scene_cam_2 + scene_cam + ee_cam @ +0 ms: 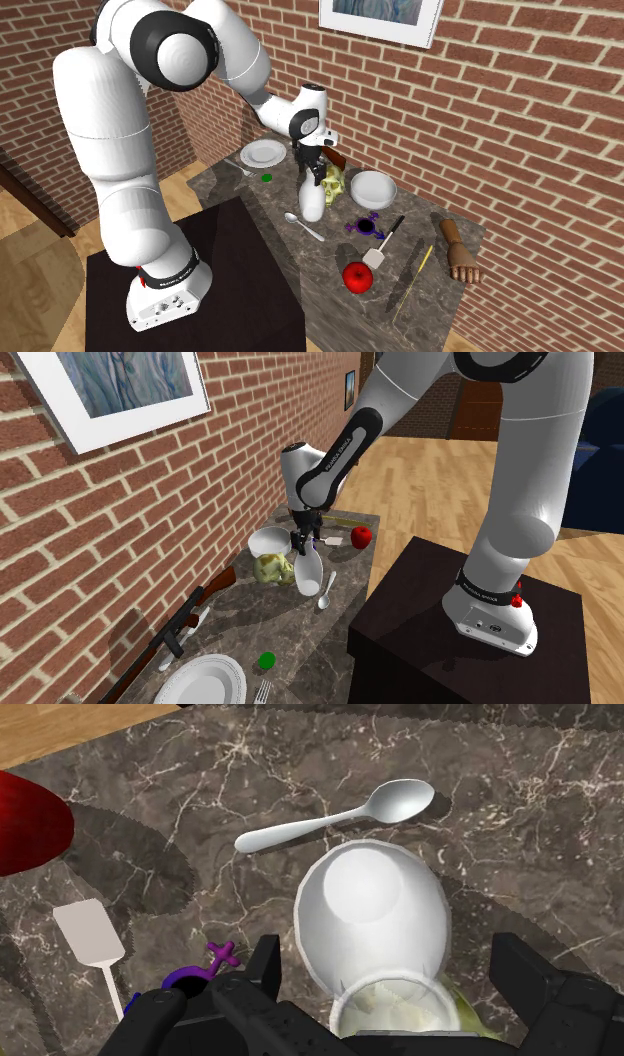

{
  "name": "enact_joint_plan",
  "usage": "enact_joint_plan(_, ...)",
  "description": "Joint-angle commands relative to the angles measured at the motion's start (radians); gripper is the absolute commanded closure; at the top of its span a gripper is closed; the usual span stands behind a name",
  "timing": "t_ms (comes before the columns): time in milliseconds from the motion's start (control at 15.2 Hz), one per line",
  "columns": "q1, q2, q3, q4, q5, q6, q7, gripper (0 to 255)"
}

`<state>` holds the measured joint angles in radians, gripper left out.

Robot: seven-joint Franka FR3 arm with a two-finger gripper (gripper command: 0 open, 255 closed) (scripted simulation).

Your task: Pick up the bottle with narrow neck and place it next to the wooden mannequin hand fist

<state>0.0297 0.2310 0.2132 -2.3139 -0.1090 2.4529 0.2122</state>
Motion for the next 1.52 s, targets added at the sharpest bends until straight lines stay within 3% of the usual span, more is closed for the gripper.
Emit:
enact_joint_plan(0,0.000,0.001,0.000,0.000,0.000,0.001,0.000,0)
enact_joint_plan(132,0.000,0.001,0.000,0.000,0.000,0.001,0.000,0)
enact_joint_plan(198,0.000,0.001,0.000,0.000,0.000,0.001,0.000,255)
enact_joint_plan(792,0.000,0.001,0.000,0.000,0.000,0.001,0.000,255)
enact_joint_plan(1452,-0.008,-0.109,0.013,0.019,0.044,-0.124,-0.032,255)
